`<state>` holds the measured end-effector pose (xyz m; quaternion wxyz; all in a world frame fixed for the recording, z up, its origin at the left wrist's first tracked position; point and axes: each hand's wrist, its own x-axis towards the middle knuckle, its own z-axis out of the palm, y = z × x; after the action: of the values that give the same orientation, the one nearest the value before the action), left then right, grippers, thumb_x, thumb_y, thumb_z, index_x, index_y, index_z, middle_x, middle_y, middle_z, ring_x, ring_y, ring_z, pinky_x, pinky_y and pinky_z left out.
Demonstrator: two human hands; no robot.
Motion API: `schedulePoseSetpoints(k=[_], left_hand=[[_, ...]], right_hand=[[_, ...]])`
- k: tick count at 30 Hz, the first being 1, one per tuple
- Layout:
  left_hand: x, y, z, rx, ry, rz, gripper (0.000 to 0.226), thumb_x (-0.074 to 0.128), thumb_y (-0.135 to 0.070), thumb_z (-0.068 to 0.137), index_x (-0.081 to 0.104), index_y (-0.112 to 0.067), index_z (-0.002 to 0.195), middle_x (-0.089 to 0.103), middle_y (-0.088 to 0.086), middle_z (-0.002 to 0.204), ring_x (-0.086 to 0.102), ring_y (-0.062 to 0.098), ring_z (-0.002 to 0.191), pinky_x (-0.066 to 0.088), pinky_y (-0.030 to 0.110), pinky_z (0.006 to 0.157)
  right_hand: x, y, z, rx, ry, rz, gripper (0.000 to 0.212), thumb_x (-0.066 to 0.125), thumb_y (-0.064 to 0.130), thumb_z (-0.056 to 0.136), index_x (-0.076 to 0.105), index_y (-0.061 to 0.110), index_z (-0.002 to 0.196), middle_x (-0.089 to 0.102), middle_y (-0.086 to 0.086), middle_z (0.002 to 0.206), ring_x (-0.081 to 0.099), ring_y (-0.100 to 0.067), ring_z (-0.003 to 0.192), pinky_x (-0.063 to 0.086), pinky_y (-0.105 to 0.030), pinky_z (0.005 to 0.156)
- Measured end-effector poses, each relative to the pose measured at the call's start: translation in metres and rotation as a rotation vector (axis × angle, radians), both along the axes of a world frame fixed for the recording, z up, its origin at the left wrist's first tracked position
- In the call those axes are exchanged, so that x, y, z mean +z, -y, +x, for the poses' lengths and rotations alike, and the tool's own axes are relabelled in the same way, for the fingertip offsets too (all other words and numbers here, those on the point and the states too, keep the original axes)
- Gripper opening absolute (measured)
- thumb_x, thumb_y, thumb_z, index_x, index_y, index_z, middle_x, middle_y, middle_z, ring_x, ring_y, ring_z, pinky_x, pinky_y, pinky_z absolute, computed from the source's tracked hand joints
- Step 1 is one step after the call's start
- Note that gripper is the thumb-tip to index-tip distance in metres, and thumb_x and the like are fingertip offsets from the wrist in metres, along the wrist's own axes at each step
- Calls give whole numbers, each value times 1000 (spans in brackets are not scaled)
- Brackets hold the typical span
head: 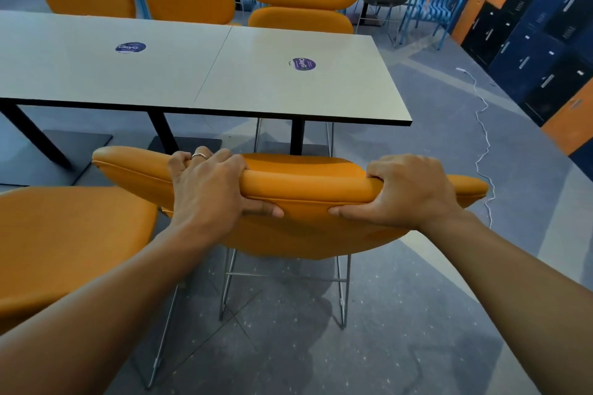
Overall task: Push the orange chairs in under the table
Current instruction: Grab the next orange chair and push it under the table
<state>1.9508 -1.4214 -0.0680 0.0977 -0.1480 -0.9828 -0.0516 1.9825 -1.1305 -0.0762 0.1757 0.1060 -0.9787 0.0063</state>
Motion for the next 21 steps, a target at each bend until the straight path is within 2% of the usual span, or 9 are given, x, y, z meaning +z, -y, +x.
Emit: schedulePoseSetpoints(k=[3,12,16,21], left_hand=[[-1,-10,-18,28,-24,-11,95,31,-99,44,61,-28,100,58,-3,99,51,27,105,23,48,97],[1,-6,-84,62,-10,-50,90,37,-96,42,60,-27,95,60,1,95,52,31,101,28,50,96],[2,0,-112,55,8,-29,89,41,-93,43,60,-25,98,58,2,95,52,30,99,28,48,95],[-3,-8,-138,40,-33,-10,89,35,-97,43,59,-28,93,55,-2,91,50,28,98,28,47,92]], right_hand=[[2,-9,-23,29,15,-10,84,22,105,60,55,28,66,55,10,63,51,-10,57,36,-24,56],[3,1,-81,58,73,-13,82,27,103,62,57,28,71,57,9,66,53,-9,60,48,-28,61],[3,13,-104,39,84,-17,80,29,102,62,57,28,74,57,10,67,54,-10,61,50,-31,63],[5,1,-128,39,92,-31,76,32,102,62,53,30,73,55,12,66,52,-5,59,46,-25,57]])
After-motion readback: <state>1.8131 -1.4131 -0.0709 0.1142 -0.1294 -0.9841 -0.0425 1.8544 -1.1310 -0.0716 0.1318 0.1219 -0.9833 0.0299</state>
